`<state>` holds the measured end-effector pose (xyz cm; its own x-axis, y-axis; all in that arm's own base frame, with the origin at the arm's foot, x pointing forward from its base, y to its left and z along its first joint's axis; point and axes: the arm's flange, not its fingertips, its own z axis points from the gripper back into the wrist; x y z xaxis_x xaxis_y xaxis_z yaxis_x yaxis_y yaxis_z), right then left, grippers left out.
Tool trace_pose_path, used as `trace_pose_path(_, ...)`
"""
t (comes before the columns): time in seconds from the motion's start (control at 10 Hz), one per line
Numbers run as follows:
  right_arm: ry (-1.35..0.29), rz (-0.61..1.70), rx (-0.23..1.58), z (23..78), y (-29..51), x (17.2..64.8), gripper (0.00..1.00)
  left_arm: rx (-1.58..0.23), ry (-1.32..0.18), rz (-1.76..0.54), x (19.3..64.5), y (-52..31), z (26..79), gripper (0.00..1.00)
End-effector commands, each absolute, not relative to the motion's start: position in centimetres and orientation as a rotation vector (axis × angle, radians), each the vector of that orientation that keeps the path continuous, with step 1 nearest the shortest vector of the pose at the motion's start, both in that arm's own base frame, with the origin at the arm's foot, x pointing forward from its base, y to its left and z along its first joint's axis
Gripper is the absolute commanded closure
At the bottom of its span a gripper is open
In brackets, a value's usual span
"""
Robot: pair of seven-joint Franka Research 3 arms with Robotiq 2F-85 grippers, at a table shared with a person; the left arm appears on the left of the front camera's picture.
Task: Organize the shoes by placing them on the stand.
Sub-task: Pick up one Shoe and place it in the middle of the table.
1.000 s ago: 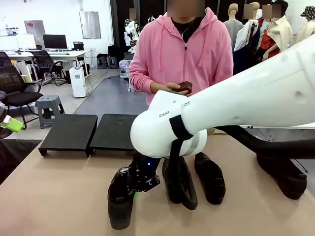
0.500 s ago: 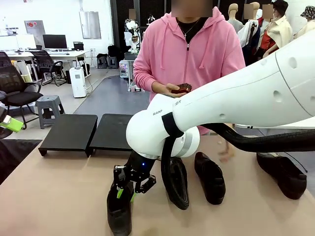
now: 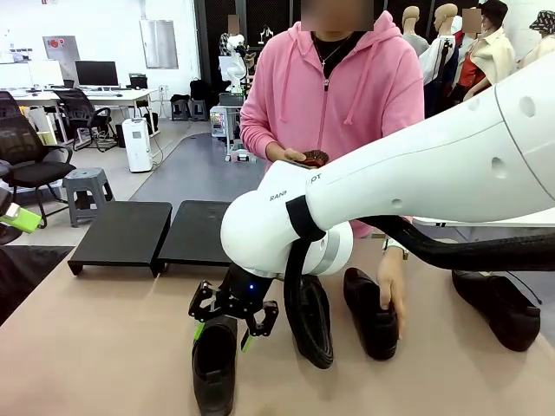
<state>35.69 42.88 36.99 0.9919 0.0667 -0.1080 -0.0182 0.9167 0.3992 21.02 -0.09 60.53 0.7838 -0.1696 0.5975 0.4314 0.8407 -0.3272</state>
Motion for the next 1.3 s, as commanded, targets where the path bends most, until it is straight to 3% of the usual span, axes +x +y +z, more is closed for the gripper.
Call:
trace_pose_path(0.0, 0.080, 0.020, 0.409, 37.7, 41.7, 35.1, 0.00, -0.491, -0.587, -0.350, 21.0, 0.1, 60.6, 0.00)
trace_pose_path(0.3, -0.014, 0.003, 0.402, 41.4, 37.2, 34.3, 0.00, -0.491, -0.587, -0.350, 21.0, 0.1, 60.6, 0.00)
trace_pose_path(0.9, 0.067, 0.465, 0.280, 41.3, 45.5, 29.8, 0.00, -0.491, -0.587, -0.350, 21.0, 0.1, 60.6, 0.00)
trace_pose_path(1.2, -0.013, 0.368, 0.277, 43.0, 42.7, 29.4, 0.00, -0.491, -0.587, -0.350, 21.0, 0.1, 60.6, 0.00)
